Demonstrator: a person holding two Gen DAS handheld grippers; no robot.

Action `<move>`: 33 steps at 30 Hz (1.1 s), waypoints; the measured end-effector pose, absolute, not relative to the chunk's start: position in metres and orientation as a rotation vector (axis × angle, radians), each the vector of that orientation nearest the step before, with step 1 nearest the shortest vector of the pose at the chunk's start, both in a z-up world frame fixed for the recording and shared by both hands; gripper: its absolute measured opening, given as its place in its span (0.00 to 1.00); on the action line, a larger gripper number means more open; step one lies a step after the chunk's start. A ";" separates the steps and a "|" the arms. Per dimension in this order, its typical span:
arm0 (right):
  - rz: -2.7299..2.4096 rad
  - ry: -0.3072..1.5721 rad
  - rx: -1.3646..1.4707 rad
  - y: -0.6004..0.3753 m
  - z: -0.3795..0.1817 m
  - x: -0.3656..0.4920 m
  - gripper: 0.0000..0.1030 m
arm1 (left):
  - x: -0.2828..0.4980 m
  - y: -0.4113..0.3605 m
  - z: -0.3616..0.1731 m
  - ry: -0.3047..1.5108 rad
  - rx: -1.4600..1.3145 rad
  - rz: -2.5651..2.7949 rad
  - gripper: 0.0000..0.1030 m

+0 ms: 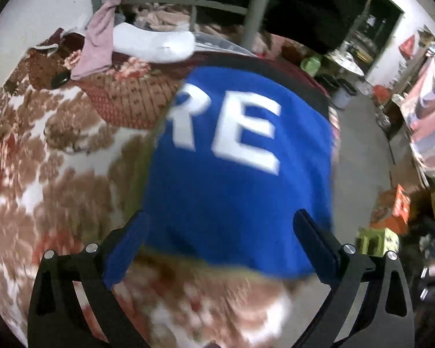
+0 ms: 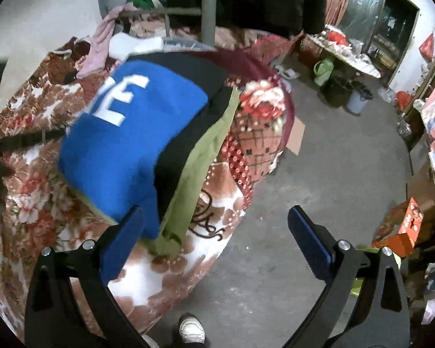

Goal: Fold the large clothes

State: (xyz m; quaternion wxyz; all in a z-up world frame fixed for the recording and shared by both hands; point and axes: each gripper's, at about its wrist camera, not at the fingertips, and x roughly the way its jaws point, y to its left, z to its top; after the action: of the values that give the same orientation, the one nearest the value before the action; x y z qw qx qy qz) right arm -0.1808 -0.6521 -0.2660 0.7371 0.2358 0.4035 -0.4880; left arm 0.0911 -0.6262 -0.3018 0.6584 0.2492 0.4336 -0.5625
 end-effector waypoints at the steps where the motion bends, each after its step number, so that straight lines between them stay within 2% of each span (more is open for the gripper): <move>1: -1.073 0.876 0.528 -0.646 -0.254 -0.182 0.95 | 0.084 -0.612 -0.290 0.972 0.570 -1.258 0.95; 8: -1.048 0.762 0.421 -0.572 -0.106 -0.180 0.95 | 0.040 -0.524 -0.136 0.824 0.522 -1.309 0.95; 12: -1.029 0.727 0.392 -0.549 -0.051 -0.191 0.95 | 0.014 -0.498 -0.081 0.711 0.563 -1.319 0.95; 18: -0.987 0.702 0.357 -0.544 -0.017 -0.215 0.95 | -0.012 -0.486 -0.069 0.700 0.568 -1.318 0.95; 33: -0.877 0.715 0.438 -0.566 -0.020 -0.221 0.95 | -0.022 -0.487 -0.067 0.735 0.516 -1.255 0.95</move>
State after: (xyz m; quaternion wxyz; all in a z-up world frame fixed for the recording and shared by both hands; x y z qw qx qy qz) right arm -0.2208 -0.5656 -0.0197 0.8215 0.2060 0.3360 -0.4121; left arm -0.0218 -0.4874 -0.0669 0.7167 0.2330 0.3321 -0.5671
